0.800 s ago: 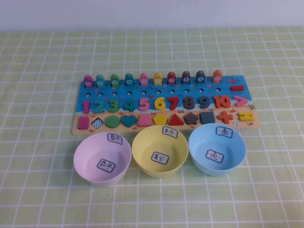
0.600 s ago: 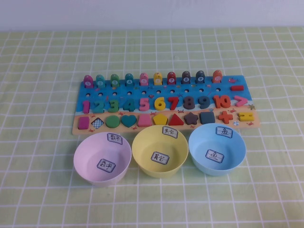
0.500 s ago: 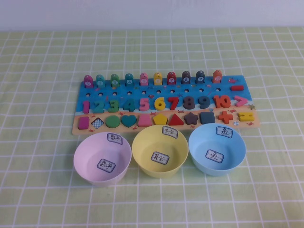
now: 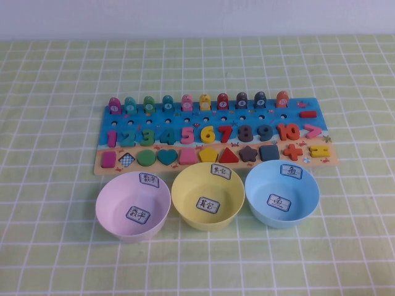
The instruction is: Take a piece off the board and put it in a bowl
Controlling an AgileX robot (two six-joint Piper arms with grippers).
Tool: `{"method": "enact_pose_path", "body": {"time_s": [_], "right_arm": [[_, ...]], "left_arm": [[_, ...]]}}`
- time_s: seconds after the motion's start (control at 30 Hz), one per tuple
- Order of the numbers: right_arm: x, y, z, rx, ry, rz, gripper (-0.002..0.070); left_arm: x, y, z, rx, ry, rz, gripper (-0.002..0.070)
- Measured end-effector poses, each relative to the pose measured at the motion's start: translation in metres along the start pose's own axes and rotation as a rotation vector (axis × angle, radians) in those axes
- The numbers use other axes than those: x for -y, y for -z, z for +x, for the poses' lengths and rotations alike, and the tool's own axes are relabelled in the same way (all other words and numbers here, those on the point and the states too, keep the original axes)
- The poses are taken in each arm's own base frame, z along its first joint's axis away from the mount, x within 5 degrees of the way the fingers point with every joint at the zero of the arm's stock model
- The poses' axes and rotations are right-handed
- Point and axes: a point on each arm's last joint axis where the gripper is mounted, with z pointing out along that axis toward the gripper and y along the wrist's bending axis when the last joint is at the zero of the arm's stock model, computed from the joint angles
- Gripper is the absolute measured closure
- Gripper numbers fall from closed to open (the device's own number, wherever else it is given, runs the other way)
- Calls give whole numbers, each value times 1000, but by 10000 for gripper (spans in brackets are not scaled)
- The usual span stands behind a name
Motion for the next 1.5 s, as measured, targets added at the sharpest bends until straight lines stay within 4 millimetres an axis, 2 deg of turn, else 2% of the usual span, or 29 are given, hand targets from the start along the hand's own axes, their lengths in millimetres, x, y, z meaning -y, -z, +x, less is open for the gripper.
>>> {"method": "enact_pose_path", "body": {"time_s": [0.57,0.7,0.93,1.0,1.27,1.5], "right_arm": [[0,0,0,0,-7,-2,695],[-7,0,-3,30,-211,-75,695],[-19,4,-20,112,-913,-303,695],[-19,5,-24,137,-1041,-330,695],[-22,6,-25,113,-1083,-375,695],[-32,9,-22,34,-1018,-462,695]], "left_arm": [[0,0,0,0,0,0,680],[0,0,0,0,0,0,680],[0,0,0,0,0,0,680],[0,0,0,0,0,0,680],[0,0,0,0,0,0,680],[0,0,0,0,0,0,680]]}}
